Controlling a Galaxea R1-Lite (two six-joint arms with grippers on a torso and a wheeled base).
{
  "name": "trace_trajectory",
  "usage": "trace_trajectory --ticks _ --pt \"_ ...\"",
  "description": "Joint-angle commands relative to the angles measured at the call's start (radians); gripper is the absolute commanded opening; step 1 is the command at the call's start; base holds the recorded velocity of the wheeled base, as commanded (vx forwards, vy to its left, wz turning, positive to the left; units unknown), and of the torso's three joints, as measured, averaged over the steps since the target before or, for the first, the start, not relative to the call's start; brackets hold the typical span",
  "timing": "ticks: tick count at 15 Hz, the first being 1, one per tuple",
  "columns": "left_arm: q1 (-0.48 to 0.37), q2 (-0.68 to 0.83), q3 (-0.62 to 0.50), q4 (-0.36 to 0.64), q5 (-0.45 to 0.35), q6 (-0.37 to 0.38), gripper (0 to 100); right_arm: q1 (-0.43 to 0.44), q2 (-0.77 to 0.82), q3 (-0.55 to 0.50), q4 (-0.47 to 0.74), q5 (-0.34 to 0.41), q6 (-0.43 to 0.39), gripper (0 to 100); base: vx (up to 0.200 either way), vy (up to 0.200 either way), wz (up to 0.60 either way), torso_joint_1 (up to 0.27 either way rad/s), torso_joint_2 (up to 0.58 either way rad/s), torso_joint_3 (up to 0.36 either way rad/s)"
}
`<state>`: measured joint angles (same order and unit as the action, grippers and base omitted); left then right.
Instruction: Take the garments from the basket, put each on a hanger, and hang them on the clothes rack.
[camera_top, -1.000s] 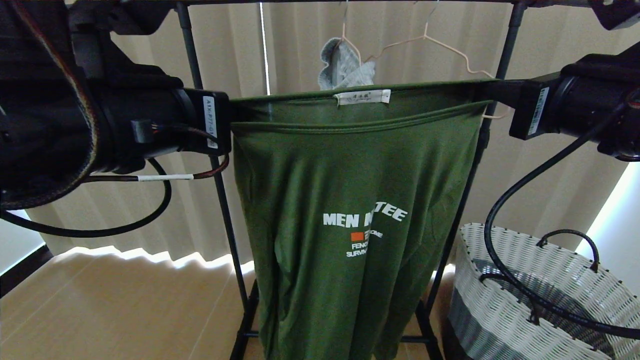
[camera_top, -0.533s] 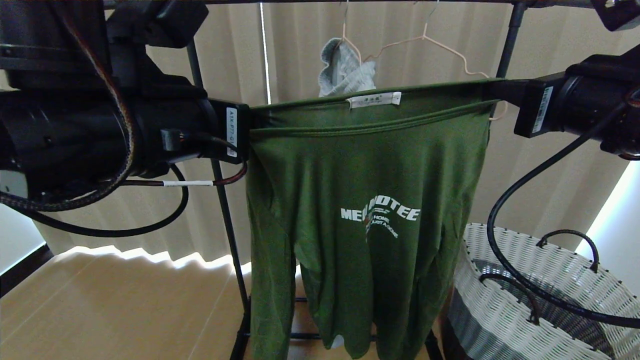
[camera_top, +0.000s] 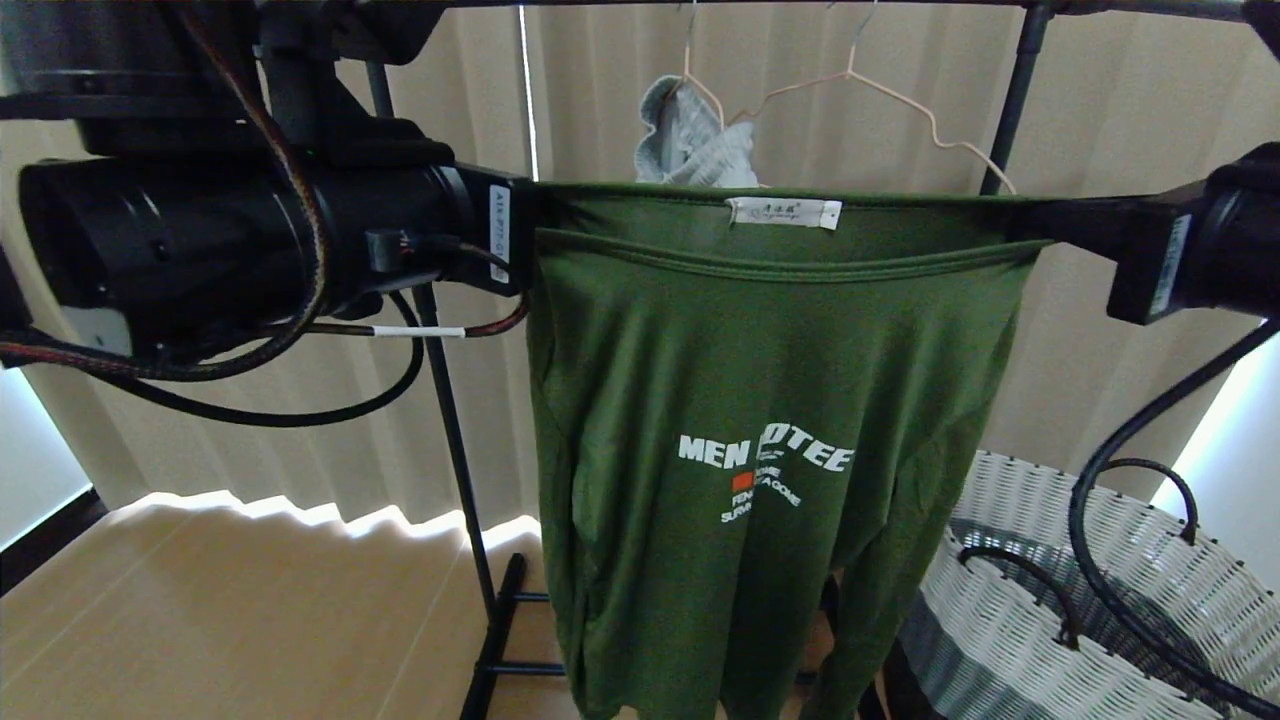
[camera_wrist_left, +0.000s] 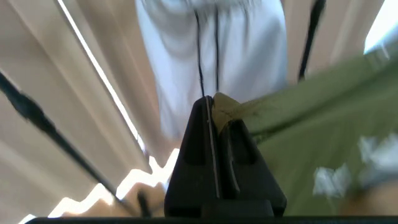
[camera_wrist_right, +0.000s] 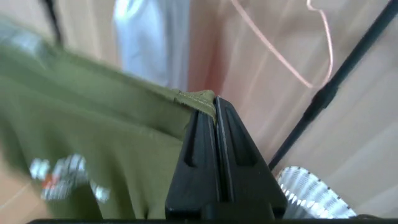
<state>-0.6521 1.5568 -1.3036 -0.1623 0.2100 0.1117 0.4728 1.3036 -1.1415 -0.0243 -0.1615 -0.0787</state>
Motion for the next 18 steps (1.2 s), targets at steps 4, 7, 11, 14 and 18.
trace_trajectory --ticks 4,7,11,14,18 --pt "0.011 0.097 -0.046 -0.054 0.000 -0.009 0 0.170 -0.198 0.075 0.070 0.128 0.004 0 0.000 0.000 0.00 0.000 0.00 0.000" --pt "0.006 0.100 -0.052 -0.057 0.002 -0.009 0 0.222 -0.211 0.118 0.058 0.212 0.004 0 0.000 0.000 0.00 0.000 0.00 0.000" --pt "0.006 0.095 -0.049 -0.057 0.002 -0.009 0 0.221 -0.199 0.117 0.056 0.241 0.002 0 0.000 0.000 0.00 0.000 0.00 0.000" --pt "0.012 0.065 -0.036 -0.037 0.002 -0.009 0 0.130 -0.158 0.106 0.053 0.227 -0.004 0 0.000 0.000 0.00 0.000 0.00 0.000" --pt "0.012 -0.027 0.004 0.055 -0.006 -0.007 0 -0.003 -0.060 0.098 -0.072 0.227 -0.003 0 0.000 0.000 0.00 0.000 0.00 0.000"
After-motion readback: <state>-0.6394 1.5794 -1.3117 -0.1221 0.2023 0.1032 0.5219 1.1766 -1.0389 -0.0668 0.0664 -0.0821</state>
